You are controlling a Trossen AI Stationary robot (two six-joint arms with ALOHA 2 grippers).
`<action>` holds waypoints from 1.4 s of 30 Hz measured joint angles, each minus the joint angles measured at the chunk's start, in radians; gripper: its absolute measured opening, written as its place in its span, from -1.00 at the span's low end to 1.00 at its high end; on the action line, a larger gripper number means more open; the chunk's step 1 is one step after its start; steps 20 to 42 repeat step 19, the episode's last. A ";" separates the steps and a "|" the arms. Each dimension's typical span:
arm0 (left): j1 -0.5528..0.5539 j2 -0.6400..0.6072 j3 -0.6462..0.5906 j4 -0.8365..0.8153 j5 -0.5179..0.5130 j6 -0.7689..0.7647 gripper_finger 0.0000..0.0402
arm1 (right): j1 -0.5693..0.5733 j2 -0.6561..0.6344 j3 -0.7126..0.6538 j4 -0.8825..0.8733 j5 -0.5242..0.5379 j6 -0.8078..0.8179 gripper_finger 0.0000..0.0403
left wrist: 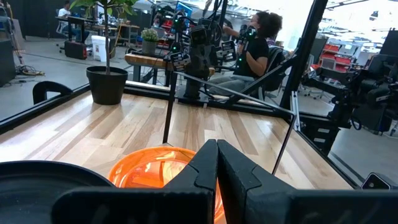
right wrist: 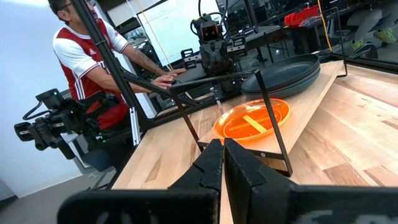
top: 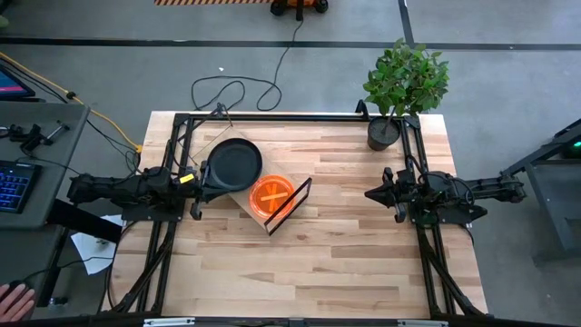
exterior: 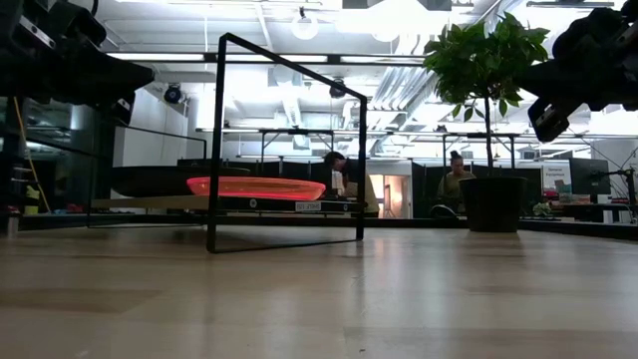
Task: Place and stack plates onto a shelf
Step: Return to Home Position
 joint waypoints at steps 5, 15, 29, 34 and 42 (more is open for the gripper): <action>0.000 0.000 0.000 0.000 0.000 0.000 -1.00 | 0.000 0.000 0.000 0.000 0.000 0.000 -1.00; 0.000 0.000 0.000 0.000 0.000 0.000 -1.00 | 0.000 0.000 0.000 0.000 0.000 0.000 -1.00; 0.000 0.000 0.000 0.000 0.000 0.000 -1.00 | 0.000 0.000 0.000 0.000 0.000 0.000 -1.00; 0.000 0.000 0.000 0.000 0.000 0.000 -1.00 | 0.000 0.000 0.000 0.000 0.000 0.000 -1.00; 0.000 0.000 0.000 0.000 0.000 0.000 -1.00 | 0.000 0.000 0.000 0.000 0.000 0.000 -1.00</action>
